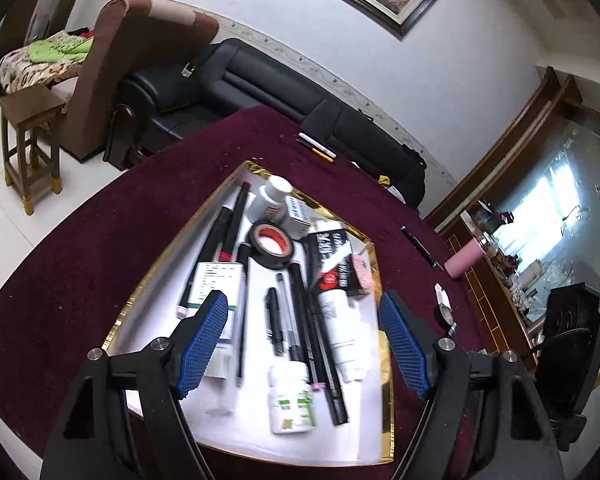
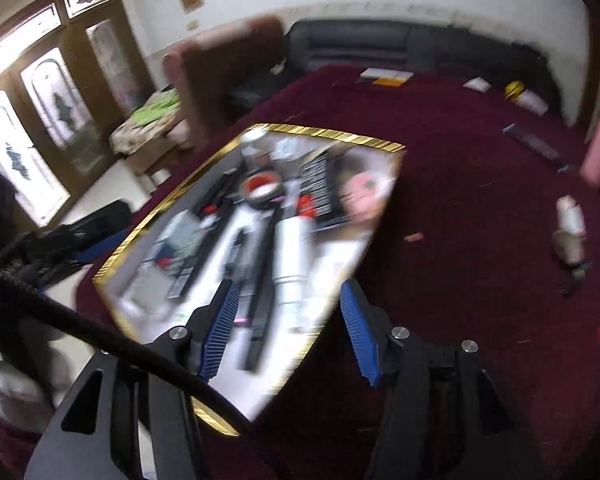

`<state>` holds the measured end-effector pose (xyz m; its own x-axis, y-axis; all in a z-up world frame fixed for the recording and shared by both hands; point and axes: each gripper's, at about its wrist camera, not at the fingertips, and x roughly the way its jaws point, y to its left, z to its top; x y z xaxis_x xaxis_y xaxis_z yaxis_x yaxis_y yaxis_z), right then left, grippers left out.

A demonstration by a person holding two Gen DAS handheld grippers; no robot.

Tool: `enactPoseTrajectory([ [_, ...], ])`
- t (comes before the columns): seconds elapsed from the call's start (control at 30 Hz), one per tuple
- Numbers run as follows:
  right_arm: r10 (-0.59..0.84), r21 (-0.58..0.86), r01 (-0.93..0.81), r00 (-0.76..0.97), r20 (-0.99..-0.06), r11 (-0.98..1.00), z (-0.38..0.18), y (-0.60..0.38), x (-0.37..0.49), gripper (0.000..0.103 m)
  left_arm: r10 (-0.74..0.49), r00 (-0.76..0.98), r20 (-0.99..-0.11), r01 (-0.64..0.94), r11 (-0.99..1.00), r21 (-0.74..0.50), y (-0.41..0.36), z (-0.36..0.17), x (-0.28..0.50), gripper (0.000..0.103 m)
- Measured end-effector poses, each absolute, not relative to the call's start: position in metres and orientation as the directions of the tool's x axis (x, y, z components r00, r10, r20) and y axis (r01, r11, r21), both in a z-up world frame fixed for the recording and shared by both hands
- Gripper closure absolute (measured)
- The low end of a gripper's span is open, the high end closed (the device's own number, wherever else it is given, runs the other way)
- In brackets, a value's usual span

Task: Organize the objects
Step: 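Move both tools back over the table toward the remaining boxes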

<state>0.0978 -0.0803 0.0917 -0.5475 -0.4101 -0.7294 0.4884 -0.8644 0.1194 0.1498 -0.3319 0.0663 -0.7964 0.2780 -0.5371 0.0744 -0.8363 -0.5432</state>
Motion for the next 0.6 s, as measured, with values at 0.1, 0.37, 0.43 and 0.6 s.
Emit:
enactPoseTrajectory([
  [0.1, -0.35, 0.061, 0.441, -0.612, -0.709, -0.895, 0.096, -0.056, 0.102, 0.05, 0.288, -0.79, -0.541, 0.05, -0.849, -0.526, -0.313, 0.073, 0.148, 0.03],
  [0.37, -0.234, -0.018, 0.332, -0.699, -0.676, -0.943, 0.102, -0.005, 0.107, 0.049, 0.305, -0.768, -0.563, -0.035, -0.898, -0.438, -0.25, 0.092, 0.139, 0.022],
  [0.43, -0.212, -0.03, 0.31, -0.714, -0.667, -0.95, 0.102, 0.003, 0.107, 0.049, 0.308, -0.761, -0.57, -0.061, -0.91, -0.411, -0.232, 0.096, 0.137, 0.021],
  [0.6, -0.169, -0.045, 0.262, -0.736, -0.656, -0.964, 0.101, 0.025, 0.103, 0.049, 0.327, -0.737, -0.592, -0.115, -0.923, -0.367, -0.192, 0.1, 0.13, 0.02],
])
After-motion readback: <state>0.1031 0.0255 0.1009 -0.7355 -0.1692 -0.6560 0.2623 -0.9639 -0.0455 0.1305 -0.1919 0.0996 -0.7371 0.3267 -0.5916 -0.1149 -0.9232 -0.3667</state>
